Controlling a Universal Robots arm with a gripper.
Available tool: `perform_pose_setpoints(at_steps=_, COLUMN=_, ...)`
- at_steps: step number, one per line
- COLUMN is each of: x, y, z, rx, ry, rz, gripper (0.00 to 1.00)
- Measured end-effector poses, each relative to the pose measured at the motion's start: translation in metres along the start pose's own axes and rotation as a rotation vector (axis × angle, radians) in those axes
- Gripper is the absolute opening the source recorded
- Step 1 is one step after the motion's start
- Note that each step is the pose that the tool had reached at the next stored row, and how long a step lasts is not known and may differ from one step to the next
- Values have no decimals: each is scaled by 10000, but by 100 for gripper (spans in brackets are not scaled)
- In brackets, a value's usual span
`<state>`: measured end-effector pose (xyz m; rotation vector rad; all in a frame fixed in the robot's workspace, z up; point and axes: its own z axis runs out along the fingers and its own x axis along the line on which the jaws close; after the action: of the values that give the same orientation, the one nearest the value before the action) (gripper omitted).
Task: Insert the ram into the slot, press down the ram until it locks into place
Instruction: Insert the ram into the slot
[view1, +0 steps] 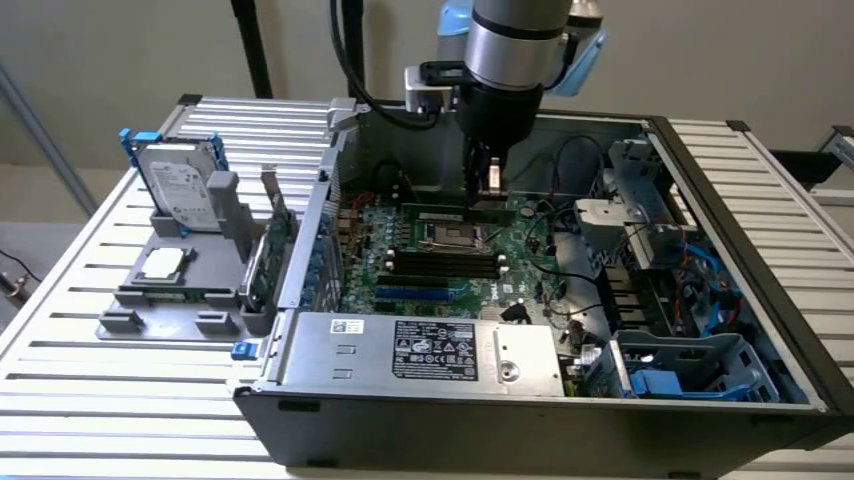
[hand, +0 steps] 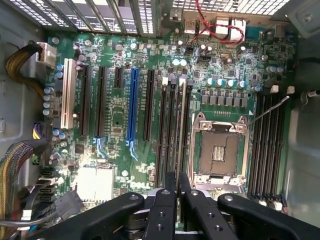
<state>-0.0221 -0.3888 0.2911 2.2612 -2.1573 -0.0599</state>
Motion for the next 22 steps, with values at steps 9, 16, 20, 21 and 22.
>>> perform_pose_setpoints(at_steps=9, x=16, y=-5, z=163, rx=0, ry=1, rz=1, gripper=13)
perform_pose_setpoints(at_steps=16, x=36, y=-6, z=290, rx=-1, ry=11, rz=1, gripper=13)
perform_pose_setpoints(at_steps=20, x=46, y=3, z=364, rx=-2, ry=24, rz=0, gripper=13)
perform_pose_setpoints(at_steps=21, x=50, y=9, z=382, rx=-2, ry=27, rz=2, gripper=13)
perform_pose_setpoints(at_steps=22, x=52, y=17, z=400, rx=-1, ry=30, rz=3, gripper=13)
